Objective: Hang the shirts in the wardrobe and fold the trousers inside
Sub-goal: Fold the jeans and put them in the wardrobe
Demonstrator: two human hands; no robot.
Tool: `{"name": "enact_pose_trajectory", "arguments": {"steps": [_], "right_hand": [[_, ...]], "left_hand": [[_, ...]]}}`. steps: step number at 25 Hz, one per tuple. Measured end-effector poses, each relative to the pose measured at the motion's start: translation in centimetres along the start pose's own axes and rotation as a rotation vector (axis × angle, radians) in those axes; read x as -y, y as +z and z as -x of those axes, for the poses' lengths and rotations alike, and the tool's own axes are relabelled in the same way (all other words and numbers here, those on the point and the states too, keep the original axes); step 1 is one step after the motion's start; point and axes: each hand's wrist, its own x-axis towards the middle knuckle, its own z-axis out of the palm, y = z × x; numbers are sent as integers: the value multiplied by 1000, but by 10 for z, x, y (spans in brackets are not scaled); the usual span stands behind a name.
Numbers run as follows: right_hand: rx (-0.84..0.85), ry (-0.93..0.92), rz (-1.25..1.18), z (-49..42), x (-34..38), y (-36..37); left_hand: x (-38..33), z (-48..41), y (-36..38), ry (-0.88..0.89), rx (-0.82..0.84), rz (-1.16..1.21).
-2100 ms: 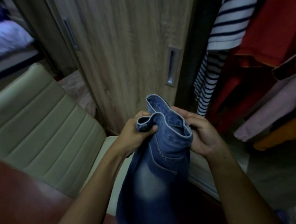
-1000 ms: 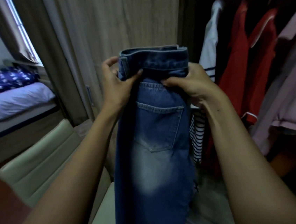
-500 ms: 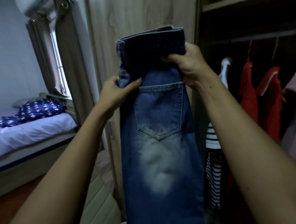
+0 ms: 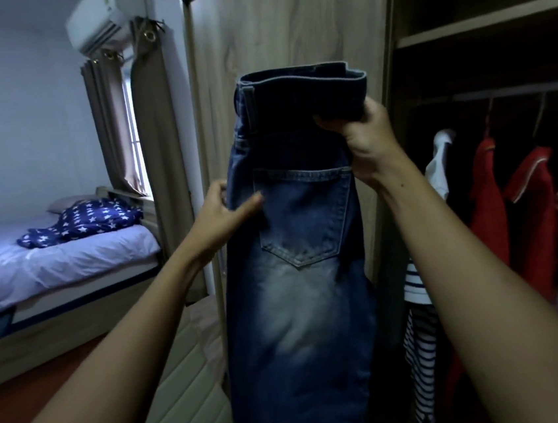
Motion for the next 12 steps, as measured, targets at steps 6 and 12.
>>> {"name": "enact_pose_trajectory", "arguments": {"steps": [6, 12], "right_hand": [[0, 3, -44, -10, -10, 8], [-20, -36, -28, -17, -25, 11]], "left_hand": [[90, 75, -4, -372, 376, 41], [113, 77, 6, -436, 203, -13]]}}
